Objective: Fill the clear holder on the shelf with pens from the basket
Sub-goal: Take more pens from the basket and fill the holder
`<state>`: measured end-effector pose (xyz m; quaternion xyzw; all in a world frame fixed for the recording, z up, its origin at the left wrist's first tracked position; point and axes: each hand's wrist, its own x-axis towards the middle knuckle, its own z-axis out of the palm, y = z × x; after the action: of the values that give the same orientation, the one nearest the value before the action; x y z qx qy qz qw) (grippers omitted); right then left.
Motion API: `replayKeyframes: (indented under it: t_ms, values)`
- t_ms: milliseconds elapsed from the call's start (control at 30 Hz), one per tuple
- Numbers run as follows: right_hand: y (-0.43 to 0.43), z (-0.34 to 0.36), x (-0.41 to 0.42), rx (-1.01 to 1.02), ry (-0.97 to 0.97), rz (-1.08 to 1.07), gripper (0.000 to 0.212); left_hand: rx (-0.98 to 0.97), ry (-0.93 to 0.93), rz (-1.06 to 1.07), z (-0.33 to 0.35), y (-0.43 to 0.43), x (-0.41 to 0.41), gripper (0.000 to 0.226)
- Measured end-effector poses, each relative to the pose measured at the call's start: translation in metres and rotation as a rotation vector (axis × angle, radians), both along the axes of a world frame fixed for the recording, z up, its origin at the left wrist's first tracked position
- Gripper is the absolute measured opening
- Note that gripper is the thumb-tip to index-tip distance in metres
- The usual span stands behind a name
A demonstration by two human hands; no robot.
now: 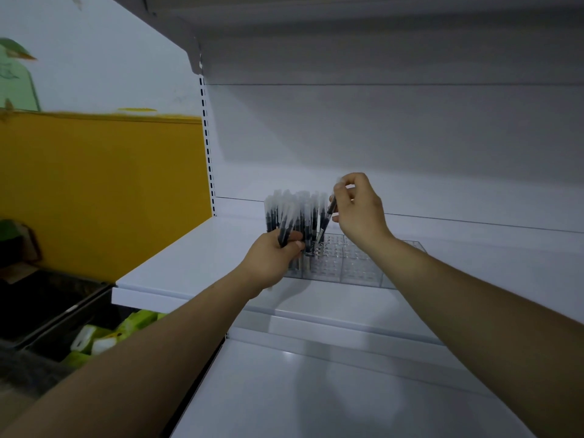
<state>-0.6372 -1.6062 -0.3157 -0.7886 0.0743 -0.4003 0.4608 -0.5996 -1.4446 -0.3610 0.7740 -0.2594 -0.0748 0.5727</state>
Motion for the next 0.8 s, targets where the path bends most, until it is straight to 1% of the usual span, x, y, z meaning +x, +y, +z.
replayKeyframes:
  t_ms: [133,300,433,567,733,800]
  values:
    - [0.004,0.002,0.002,-0.094,0.009,0.001,0.008,0.045,-0.038,0.003,-0.001,-0.002,0.001,0.029]
    - [0.003,-0.004,0.007,-0.179,0.043,-0.003,0.01,0.043,-0.04,-0.001,-0.001,0.0,0.004,0.028]
    - [0.003,-0.018,0.01,-0.226,0.135,0.011,0.015,0.038,-0.042,-0.01,-0.001,0.001,0.004,0.027]
    - [0.004,-0.022,0.012,-0.267,0.193,-0.007,0.018,0.03,-0.046,-0.009,0.0,0.002,0.003,0.022]
    - [0.001,-0.018,0.019,-0.317,0.248,-0.06,0.019,0.018,-0.019,-0.018,0.002,0.002,0.0,0.028]
    - [0.0,-0.017,0.02,-0.328,0.308,-0.072,0.019,0.022,-0.02,-0.017,0.003,0.002,-0.001,0.028]
